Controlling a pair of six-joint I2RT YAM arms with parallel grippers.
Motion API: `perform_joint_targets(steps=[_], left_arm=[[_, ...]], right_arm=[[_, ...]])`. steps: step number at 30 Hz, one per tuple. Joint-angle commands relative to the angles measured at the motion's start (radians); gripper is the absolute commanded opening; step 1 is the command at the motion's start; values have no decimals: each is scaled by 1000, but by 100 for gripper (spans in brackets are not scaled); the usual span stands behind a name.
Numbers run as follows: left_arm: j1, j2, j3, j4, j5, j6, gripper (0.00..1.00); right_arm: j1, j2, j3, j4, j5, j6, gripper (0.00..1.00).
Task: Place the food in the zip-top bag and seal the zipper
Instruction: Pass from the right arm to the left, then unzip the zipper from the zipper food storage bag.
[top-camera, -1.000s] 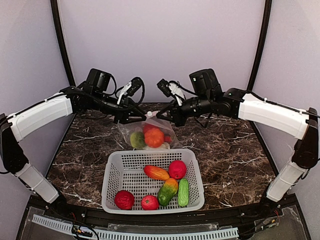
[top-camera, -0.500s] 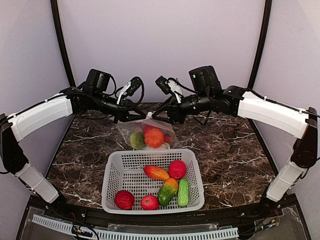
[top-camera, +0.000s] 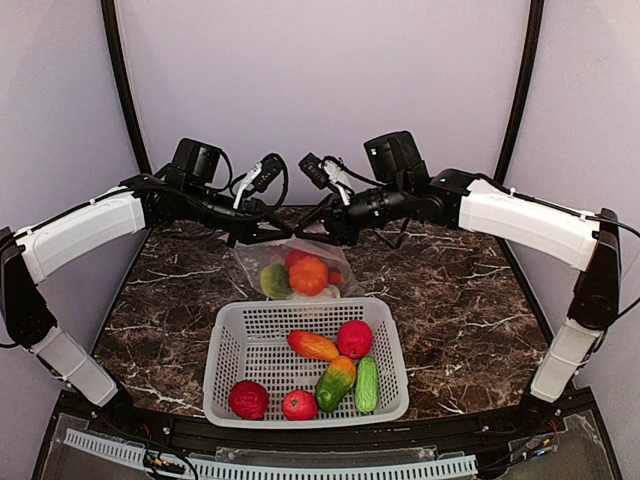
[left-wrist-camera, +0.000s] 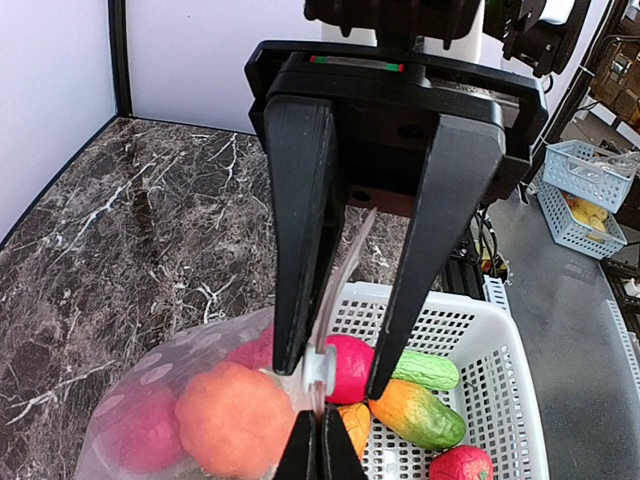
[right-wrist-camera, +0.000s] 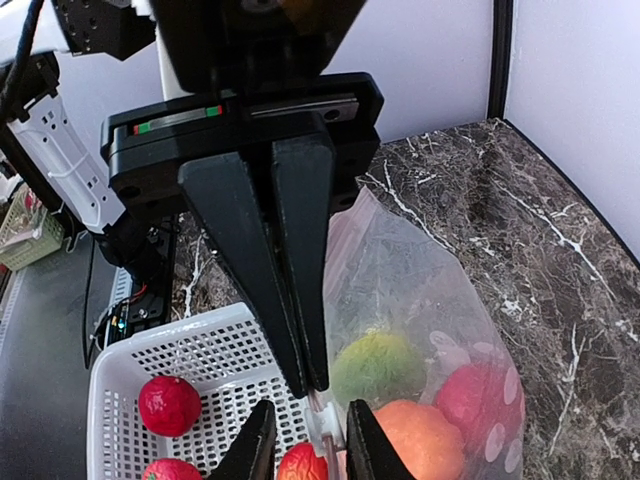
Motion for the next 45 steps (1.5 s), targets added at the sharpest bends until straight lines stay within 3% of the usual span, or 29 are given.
perform_joint_targets(steps=[1, 10, 45], left_arm=[[4, -14, -22, 15, 27, -8, 1], [4, -20, -25, 13, 10, -1, 1], [5, -36, -19, -24, -43, 33, 1]], right_arm=[[9, 13, 35, 12, -34, 6, 22], [7, 2, 23, 21, -10, 7, 4], [-42, -133, -77, 0, 85, -8, 4]])
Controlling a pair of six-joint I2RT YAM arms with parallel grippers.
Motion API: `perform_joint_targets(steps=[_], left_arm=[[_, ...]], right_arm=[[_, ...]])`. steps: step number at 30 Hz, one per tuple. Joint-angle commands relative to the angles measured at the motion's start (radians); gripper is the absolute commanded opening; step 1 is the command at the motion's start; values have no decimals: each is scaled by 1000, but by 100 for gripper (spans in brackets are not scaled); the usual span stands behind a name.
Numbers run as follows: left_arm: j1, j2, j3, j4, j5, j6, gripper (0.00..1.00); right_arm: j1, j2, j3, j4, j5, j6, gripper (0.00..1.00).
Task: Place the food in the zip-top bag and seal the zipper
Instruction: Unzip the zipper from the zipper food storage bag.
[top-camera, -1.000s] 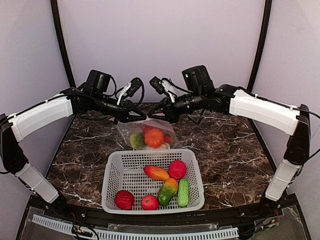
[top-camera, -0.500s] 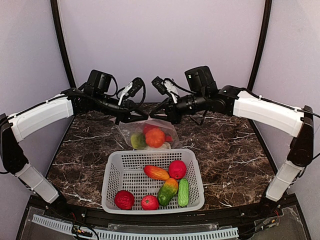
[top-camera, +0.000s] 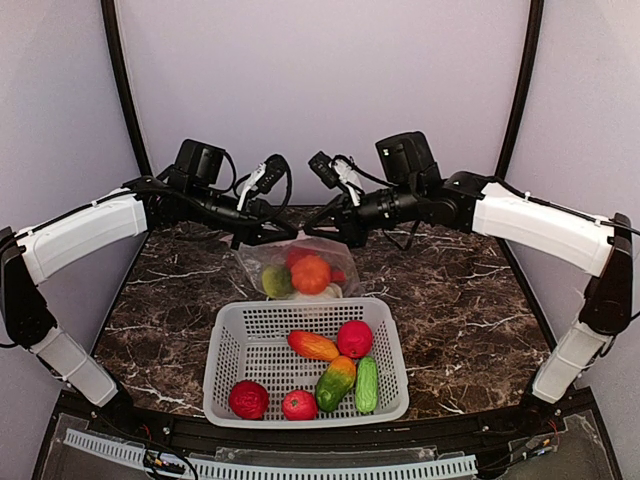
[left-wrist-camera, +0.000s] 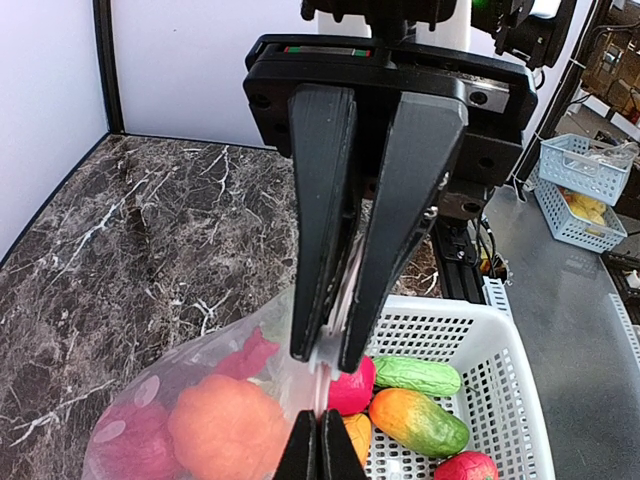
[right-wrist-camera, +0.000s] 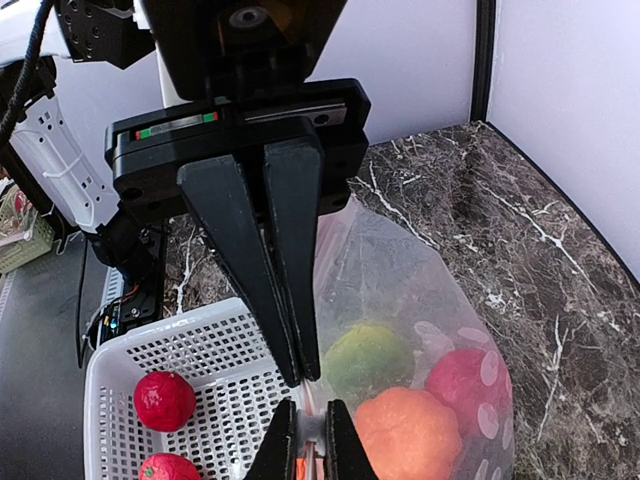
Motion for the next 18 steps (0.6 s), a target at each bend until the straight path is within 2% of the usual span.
perform_joint_targets(steps=[1, 18], left_arm=[[21, -36, -10, -57, -34, 12, 1], [24, -41, -11, -65, -50, 19, 1]], right_arm=[[-34, -59, -11, -10, 28, -4, 4], [-40, -78, -30, -12, 37, -4, 4]])
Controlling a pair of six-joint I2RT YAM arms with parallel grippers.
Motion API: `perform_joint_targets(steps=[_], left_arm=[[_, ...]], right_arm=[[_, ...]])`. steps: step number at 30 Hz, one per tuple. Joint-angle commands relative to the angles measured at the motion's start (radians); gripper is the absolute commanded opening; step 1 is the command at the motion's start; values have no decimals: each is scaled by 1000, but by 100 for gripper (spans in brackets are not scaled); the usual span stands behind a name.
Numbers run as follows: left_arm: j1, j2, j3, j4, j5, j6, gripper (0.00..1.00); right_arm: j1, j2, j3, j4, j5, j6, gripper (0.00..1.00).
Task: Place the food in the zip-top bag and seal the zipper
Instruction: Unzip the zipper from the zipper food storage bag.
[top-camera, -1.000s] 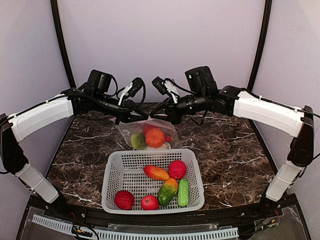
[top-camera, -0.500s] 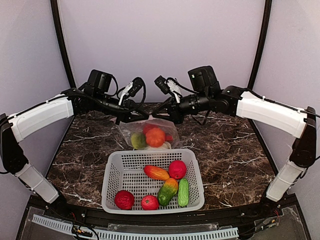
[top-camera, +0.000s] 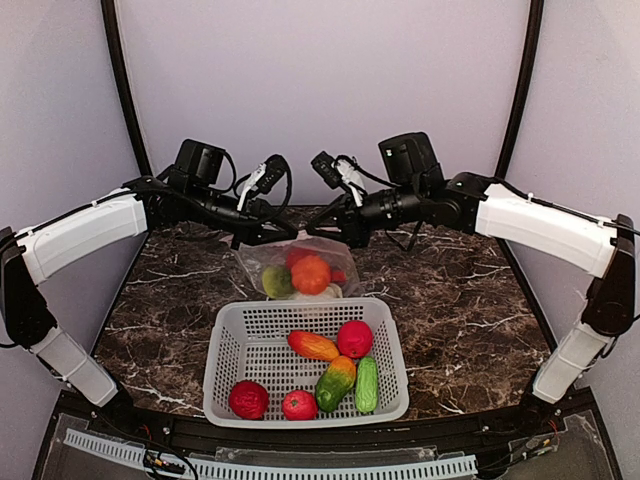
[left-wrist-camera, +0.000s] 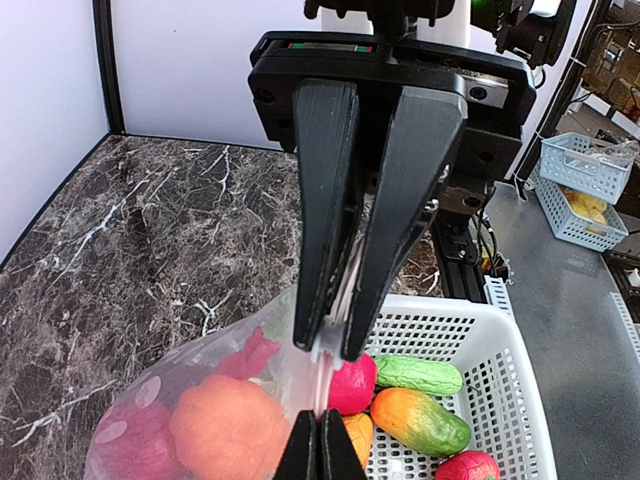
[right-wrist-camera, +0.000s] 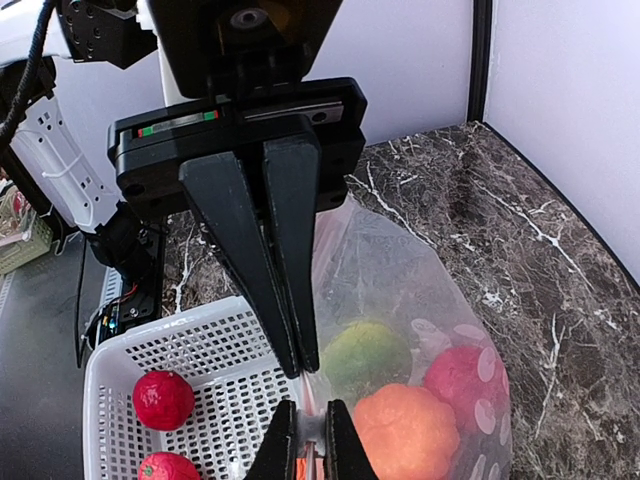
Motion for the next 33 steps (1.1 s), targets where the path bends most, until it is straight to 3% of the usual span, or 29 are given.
perform_joint_targets(steps=[1, 6, 11, 14, 23, 28, 33], left_arm=[[23, -41, -11, -67, -45, 16, 1], [23, -41, -11, -63, -40, 12, 1], [23, -35, -13, -55, -21, 1, 1], [23, -29, -12, -50, 0, -7, 1], [24, -26, -11, -47, 14, -13, 1], [23, -25, -11, -41, 20, -18, 1], [23, -23, -10, -36, 23, -23, 1]], right_arm=[[-36, -66, -16, -16, 33, -4, 4], [-37, -64, -11, -18, 22, -2, 6], [-37, -58, 13, -40, -11, -4, 34], [-35, -67, 10, -39, -9, -7, 43], [-32, -26, 23, -48, -43, 1, 41], [-31, -13, 29, -49, -40, 2, 23], [-32, -3, 27, -54, -36, 1, 21]])
